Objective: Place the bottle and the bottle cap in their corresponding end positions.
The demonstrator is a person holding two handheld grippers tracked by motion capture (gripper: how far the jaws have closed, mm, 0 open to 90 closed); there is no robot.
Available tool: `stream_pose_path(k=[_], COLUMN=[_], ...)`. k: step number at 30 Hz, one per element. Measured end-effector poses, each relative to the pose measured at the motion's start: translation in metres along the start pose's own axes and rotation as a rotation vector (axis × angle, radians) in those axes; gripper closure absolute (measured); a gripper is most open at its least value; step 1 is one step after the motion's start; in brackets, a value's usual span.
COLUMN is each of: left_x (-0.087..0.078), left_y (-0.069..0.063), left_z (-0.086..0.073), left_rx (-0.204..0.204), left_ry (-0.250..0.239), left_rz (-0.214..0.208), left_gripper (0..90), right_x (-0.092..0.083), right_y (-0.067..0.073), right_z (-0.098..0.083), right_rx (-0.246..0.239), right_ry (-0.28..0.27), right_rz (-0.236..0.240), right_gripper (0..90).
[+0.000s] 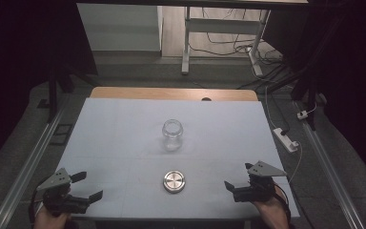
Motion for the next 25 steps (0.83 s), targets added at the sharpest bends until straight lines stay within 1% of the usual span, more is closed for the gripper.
stream_pose_path(k=[5,11,15,17,18,21,23,25], left_x=[-0.003,-0.003,-0.003,-0.002,-0.003,-0.001,0.000,0.000], left_y=[0.005,0.009,0.009,0.009,0.009,0.010,0.011,0.011], left_z=[-0.009,-0.018,-0.024,-0.028,-0.028,-0.029,-0.028,-0.028], left_rx=[-0.028,-0.053,-0.060,-0.060,-0.062,-0.073,-0.074,-0.078], left_ry=[0.003,0.021,0.051,0.081,0.084,0.103,0.113,0.114], left_rz=[0.020,0.042,0.072,0.098,0.104,0.111,0.112,0.106], left_gripper=[0.0,0.0,0.0,0.0,0.0,0.0,0.0,0.0], right_x=[-0.004,-0.007,-0.007,-0.007,-0.006,-0.003,-0.004,-0.003], right_y=[-0.008,-0.015,-0.016,-0.017,-0.017,-0.018,-0.018,-0.018], right_z=[-0.010,-0.023,-0.031,-0.034,-0.036,-0.041,-0.040,-0.041], right_rx=[0.040,0.080,0.090,0.095,0.098,0.107,0.108,0.104], right_ry=[0.009,0.033,0.060,0.077,0.088,0.121,0.118,0.127], right_rz=[-0.027,-0.034,-0.040,-0.047,-0.049,-0.050,-0.052,-0.060], right_gripper=[0.0,0.0,0.0,0.0,0.0,0.0,0.0,0.0])
Point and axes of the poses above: each handheld gripper's, and its own axes: x roughly forward along the jaws, z roughly out of its top, y roughly to its left, the point moved 5 cm from there along x, roughly forward along the jaws, and after that the axes turned 13 degrees about y, right-handed, at the moved point
